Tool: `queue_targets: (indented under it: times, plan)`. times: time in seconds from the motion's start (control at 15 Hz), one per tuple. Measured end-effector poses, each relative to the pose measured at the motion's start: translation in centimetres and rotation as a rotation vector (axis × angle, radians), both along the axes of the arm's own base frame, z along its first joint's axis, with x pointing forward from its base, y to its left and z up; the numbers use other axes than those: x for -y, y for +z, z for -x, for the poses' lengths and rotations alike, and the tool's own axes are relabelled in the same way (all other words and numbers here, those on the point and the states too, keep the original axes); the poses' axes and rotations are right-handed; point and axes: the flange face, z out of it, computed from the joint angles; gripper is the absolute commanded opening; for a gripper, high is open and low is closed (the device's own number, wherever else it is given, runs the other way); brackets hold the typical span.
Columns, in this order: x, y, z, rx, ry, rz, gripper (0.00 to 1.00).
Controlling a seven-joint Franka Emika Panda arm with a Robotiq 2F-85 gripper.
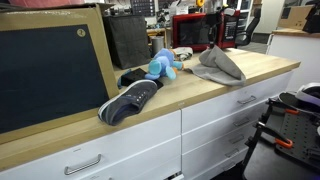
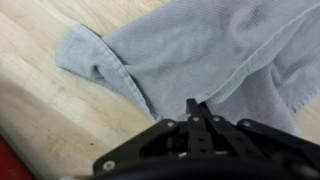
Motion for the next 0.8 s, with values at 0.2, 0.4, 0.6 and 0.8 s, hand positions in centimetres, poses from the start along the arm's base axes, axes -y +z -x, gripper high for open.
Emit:
queue_targets:
  times: [0.2, 0.4, 0.6, 0.8]
  plan:
    - [0.9, 1.4, 2.2, -0.015, 0.140, 0.028, 0.00]
    - [2.5, 1.8, 4.6, -0.047, 0.230, 0.062, 0.00]
    - [4.9, 1.6, 7.2, -0.080, 0.281, 0.081, 0.00]
    - [7.3, 1.1, 9.7, -0.122, 0.322, 0.095, 0.00]
